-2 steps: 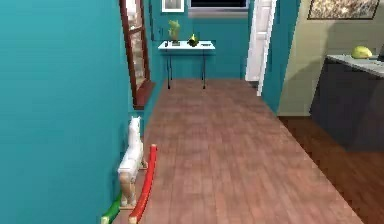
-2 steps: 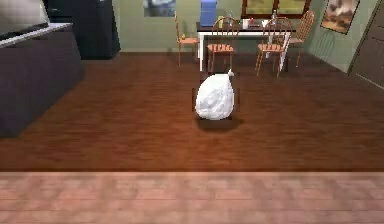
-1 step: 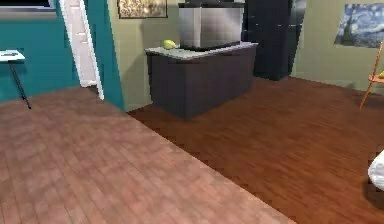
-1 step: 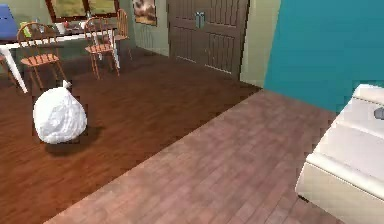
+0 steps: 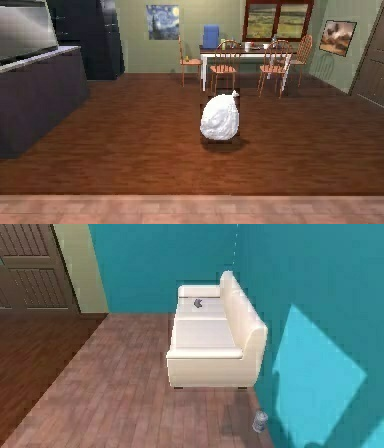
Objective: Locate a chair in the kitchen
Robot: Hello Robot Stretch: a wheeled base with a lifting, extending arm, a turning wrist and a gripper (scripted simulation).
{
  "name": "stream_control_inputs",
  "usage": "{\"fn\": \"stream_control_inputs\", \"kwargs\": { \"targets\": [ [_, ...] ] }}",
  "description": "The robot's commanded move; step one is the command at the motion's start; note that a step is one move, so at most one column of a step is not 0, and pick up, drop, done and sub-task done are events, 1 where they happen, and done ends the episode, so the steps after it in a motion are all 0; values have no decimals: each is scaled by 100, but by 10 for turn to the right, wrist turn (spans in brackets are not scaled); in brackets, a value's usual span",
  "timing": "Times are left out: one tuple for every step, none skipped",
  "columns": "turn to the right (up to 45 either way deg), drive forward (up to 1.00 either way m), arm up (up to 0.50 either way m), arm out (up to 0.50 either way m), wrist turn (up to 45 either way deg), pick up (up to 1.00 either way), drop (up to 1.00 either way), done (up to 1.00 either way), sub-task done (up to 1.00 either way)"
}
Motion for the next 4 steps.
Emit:
{"fn": "stream_control_inputs", "kwargs": {
  "targets": [
    [0,15,0,0,0,0,0,0,0],
    [-150,0,0,0,0,0,0,0,0],
    [0,100,0,0,0,0,0,0,0],
    [-30,0,0,0,0,0,0,0,0]
  ]
}}
